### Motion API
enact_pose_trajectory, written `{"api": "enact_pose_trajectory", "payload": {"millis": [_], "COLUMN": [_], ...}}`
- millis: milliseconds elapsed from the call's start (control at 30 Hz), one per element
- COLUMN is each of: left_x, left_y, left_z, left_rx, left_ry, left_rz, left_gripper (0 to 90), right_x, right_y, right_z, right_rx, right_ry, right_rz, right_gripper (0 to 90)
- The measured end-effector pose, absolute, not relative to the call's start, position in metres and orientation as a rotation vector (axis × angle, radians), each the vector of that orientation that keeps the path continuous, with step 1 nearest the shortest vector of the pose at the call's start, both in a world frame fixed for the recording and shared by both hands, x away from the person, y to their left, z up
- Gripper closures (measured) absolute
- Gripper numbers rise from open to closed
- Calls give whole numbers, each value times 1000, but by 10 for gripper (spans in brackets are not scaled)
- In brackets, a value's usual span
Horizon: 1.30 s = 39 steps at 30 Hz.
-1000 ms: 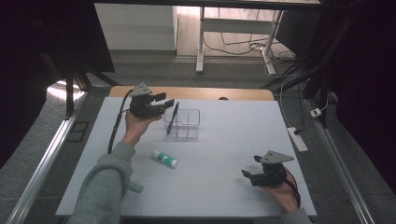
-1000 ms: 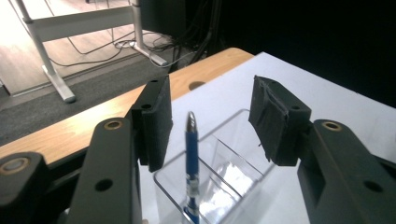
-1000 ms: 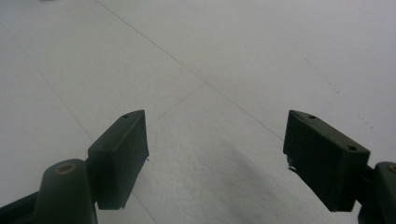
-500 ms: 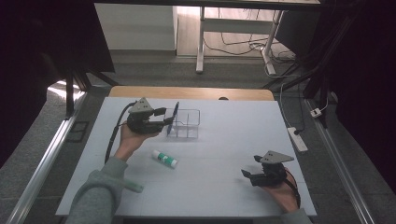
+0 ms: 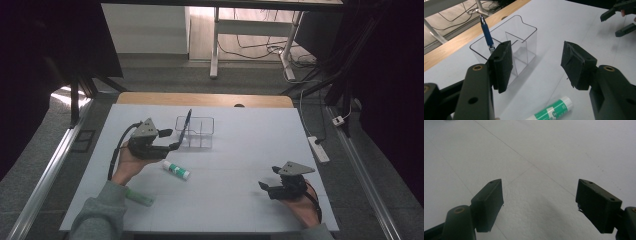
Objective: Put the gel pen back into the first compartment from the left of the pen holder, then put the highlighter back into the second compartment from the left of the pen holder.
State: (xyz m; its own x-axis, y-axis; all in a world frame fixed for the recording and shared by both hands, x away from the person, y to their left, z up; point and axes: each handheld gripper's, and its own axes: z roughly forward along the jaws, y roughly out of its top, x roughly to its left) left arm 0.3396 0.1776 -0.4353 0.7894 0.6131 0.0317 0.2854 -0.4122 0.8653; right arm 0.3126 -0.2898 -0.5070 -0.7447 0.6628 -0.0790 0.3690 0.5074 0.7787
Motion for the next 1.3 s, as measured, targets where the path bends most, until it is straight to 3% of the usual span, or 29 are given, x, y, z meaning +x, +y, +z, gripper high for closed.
{"api": "enact_pose_trajectory", "payload": {"millis": [1300], "left_x": [307], "left_y": [208], "left_z": [-448], "left_rx": [2295], "left_ry": [615], "left_rz": [289], "left_gripper": [399], "right_x": [312], "right_y": [-290], "right_z": [-507], "right_rx": [841], "right_ry": [2395], "right_rz": [1104], "right_gripper": [219]}}
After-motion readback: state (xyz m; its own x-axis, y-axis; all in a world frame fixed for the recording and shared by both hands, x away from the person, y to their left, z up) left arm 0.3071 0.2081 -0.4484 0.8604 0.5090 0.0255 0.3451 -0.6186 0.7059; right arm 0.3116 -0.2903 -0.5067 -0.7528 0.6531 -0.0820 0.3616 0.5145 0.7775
